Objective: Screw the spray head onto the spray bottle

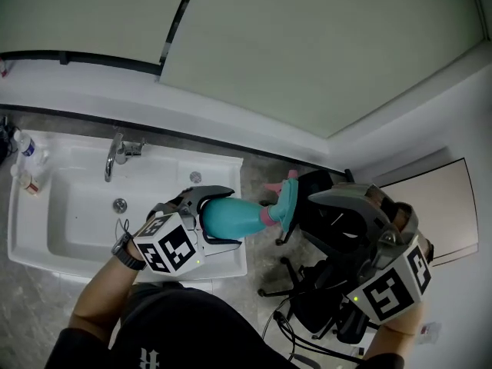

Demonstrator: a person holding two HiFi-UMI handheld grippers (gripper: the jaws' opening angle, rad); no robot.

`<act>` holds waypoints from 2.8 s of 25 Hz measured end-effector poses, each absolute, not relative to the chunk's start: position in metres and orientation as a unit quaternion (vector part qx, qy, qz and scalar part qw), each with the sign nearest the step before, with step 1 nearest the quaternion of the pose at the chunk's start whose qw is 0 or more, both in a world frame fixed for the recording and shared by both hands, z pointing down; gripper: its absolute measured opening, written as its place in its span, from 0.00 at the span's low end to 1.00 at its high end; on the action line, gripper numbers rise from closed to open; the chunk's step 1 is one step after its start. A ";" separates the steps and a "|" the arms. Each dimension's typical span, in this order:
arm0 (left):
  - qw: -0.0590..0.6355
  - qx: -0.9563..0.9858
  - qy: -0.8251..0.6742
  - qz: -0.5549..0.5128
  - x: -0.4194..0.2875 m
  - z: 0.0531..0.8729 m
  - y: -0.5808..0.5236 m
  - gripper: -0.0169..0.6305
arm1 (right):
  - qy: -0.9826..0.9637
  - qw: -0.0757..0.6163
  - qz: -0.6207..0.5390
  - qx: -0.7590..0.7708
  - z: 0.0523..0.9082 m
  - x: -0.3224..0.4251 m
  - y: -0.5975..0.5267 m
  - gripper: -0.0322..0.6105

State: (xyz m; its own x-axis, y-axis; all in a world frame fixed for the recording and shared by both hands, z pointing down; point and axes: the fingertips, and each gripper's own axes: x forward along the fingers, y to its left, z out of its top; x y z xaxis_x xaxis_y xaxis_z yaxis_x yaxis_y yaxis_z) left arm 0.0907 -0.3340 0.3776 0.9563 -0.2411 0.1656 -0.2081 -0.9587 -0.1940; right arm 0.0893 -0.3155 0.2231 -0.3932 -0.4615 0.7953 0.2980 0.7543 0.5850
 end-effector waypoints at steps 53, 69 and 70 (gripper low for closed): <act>0.049 -0.989 0.072 -0.116 0.121 0.395 -0.320 0.68 | -0.774 0.626 -0.096 -0.013 0.280 0.088 -0.310 0.34; 0.132 -0.930 0.239 -0.247 0.111 0.410 -0.357 0.68 | -0.702 0.695 0.080 0.136 0.318 0.110 -0.332 0.26; 0.131 -0.927 0.245 -0.253 0.111 0.414 -0.358 0.68 | -0.697 0.692 0.109 0.154 0.323 0.112 -0.334 0.26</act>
State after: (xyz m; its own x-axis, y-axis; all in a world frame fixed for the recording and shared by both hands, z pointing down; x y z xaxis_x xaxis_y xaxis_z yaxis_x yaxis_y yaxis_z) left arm 0.1112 -0.3579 0.4137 0.7521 -0.5205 0.4043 -0.3885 -0.8456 -0.3661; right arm 0.1121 -0.3337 0.3225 0.0050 -0.0638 0.9980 -0.3643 0.9293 0.0612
